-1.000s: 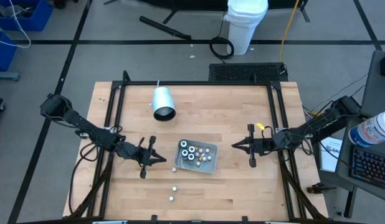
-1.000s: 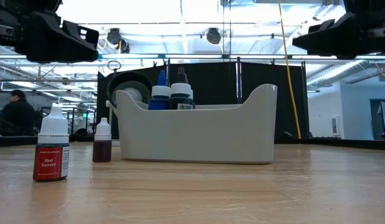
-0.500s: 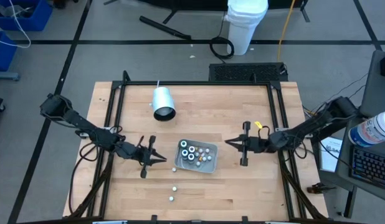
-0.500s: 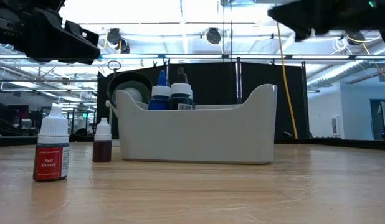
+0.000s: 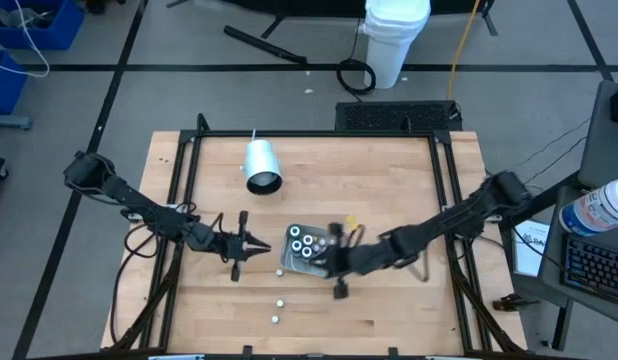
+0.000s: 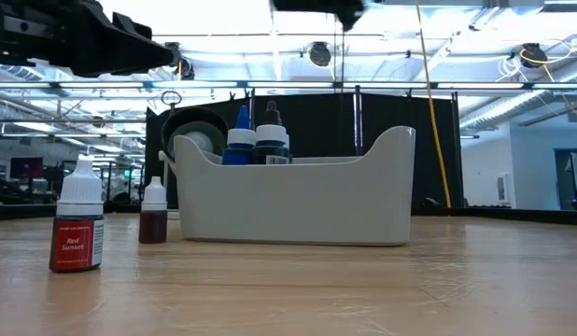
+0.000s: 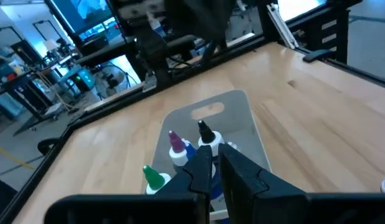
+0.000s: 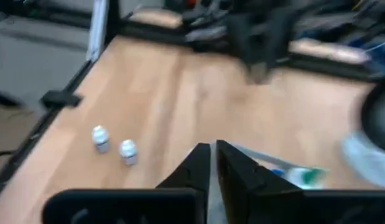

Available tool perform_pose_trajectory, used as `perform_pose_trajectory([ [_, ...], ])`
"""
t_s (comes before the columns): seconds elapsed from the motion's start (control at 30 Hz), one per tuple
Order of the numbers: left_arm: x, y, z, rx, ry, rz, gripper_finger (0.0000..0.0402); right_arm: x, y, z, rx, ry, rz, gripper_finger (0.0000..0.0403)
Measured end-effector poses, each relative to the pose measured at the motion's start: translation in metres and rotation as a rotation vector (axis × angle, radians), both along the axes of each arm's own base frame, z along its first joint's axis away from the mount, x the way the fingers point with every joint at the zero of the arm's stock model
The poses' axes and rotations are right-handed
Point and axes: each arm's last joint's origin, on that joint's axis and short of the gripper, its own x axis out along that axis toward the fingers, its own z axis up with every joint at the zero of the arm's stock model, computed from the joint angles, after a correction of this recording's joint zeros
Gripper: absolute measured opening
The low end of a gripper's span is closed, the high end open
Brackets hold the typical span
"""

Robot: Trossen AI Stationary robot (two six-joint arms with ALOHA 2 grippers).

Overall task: Pick & Place food coloring
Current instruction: Put the red food coloring bottle into the gray bin

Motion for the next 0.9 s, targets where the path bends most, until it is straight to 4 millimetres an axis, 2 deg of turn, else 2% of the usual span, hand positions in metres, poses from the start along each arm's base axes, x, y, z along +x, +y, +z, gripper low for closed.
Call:
perform_pose_trajectory([
  [0.13,0.000,0.001,-0.003,0.028,0.022,0.036,0.0037,0.038,0.019,-0.003,0.037,0.067,0.063,0.0047],
  [0.27,-0.003,0.007,-0.012,0.077,0.099,0.187,0.0037,0.069,0.033,0.004,0.054,0.089,0.055,0.0088],
  [0.4,-0.006,0.013,-0.017,0.151,0.136,0.356,0.0037,0.089,0.040,0.009,0.109,0.101,0.023,0.0116],
  [0.53,-0.008,0.015,-0.019,0.168,0.159,0.410,0.0037,0.099,0.044,0.006,0.196,0.116,0.063,0.0122],
  [0.77,-0.012,0.016,-0.015,0.171,0.172,0.355,0.0037,0.106,0.058,-0.037,0.130,0.230,0.173,0.0123],
  [0.9,-0.014,0.016,-0.010,0.150,0.150,0.336,0.0037,0.108,0.062,-0.054,0.138,0.276,0.237,0.0128],
])
